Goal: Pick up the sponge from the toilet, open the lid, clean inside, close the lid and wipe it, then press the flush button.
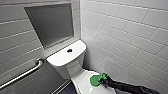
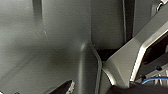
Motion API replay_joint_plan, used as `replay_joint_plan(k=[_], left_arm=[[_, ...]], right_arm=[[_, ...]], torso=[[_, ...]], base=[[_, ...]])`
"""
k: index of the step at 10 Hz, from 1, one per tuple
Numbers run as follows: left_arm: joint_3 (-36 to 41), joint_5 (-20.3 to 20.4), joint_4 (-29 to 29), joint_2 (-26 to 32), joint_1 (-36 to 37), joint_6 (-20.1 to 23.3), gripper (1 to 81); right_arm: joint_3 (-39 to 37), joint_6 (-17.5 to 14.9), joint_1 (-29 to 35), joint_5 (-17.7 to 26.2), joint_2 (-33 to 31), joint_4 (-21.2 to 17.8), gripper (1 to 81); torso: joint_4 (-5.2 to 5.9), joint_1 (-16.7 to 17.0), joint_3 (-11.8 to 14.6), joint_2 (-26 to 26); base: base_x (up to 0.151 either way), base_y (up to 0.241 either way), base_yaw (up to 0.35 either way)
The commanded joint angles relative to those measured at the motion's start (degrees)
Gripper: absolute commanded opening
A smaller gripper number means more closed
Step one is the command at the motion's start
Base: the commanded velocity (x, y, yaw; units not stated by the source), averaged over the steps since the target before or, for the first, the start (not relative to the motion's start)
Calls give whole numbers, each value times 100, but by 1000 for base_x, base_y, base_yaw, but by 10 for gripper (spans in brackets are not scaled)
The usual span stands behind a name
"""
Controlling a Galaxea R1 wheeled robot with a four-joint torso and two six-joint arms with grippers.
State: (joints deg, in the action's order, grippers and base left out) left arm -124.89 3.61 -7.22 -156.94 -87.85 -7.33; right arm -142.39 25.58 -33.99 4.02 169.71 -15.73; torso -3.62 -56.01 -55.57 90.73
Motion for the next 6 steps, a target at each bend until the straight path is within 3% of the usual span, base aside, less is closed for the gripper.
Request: replay_joint_plan(k=[1, 6], left_arm=[[237, -422, 10, 110, -88, 21, 811], [307, -422, 1, 154, -88, 30, 811]], right_arm=[[264, 26, 511, 204, -424, -63, 10], [2013, 18, -297, -376, -1937, -53, 10]], torso=[[0, 0, 0, 0], [0, 0, 0, 0]], base=[[0, 0, 0], [0, 0, 0]])
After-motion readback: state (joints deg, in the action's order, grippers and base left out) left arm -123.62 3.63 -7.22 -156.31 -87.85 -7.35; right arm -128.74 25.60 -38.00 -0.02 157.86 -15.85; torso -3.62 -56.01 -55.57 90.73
